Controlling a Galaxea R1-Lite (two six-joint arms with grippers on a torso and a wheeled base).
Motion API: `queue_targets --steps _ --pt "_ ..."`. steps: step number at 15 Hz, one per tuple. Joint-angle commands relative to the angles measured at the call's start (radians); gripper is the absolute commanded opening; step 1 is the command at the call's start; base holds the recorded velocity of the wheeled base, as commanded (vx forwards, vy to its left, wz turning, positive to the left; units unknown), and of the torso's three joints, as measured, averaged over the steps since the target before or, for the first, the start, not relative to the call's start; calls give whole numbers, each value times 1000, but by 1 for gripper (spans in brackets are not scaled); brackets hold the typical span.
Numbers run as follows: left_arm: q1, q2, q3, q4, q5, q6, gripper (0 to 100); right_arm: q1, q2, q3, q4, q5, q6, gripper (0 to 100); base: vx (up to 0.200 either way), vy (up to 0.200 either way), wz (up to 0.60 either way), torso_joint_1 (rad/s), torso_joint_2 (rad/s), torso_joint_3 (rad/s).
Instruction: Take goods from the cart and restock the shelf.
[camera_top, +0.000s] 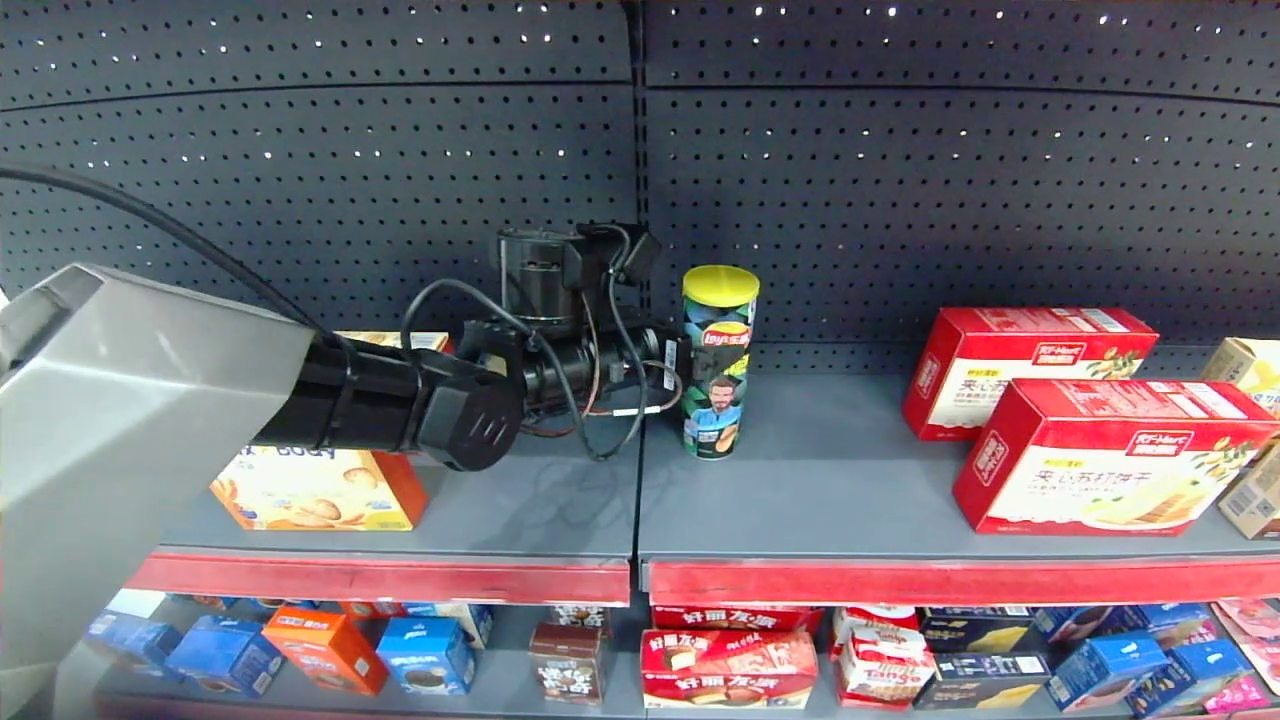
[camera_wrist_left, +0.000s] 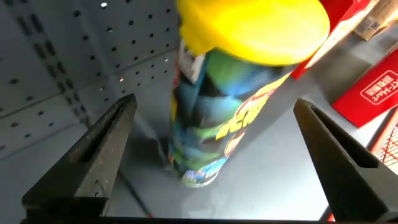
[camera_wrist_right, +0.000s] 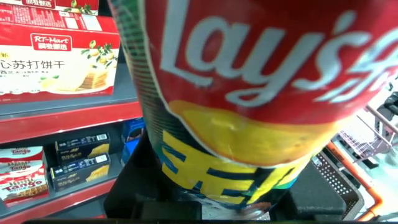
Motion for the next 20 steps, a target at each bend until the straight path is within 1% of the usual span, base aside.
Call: queue_targets --steps 1,6,10,13,16,17,19,20 --pt "-2 27 -15 0 0 0 100 -1 -3 -4 7 1 -1 0 0 0 0 0 0 0" --pt "4 58 -43 -2 2 -2 100 -1 -3 1 7 1 -1 0 0 0 0 0 0 0" --pt "-7 104 -104 -2 5 -2 100 -1 -10 -2 29 -1 -1 0 0 0 0 0 0 0" --pt "-13 129 -135 -2 6 -16 100 -1 -19 -1 36 -1 -21 0 0 0 0 0 0 0" --pt "-13 149 -163 -2 6 -16 100 -3 -19 -4 42 -1 -23 0 0 0 0 0 0 0" --pt "-13 162 -180 -3 20 -16 100 -4 -21 -4 44 -1 -23 0 0 0 0 0 0 0" --pt "-16 185 -212 -2 23 -17 100 -3 -33 -4 56 -1 -43 0 0 0 0 0 0 0" --pt "-22 195 -223 -3 25 -26 100 -1 -44 -5 64 -1 -49 0 0 0 0 0 0 0"
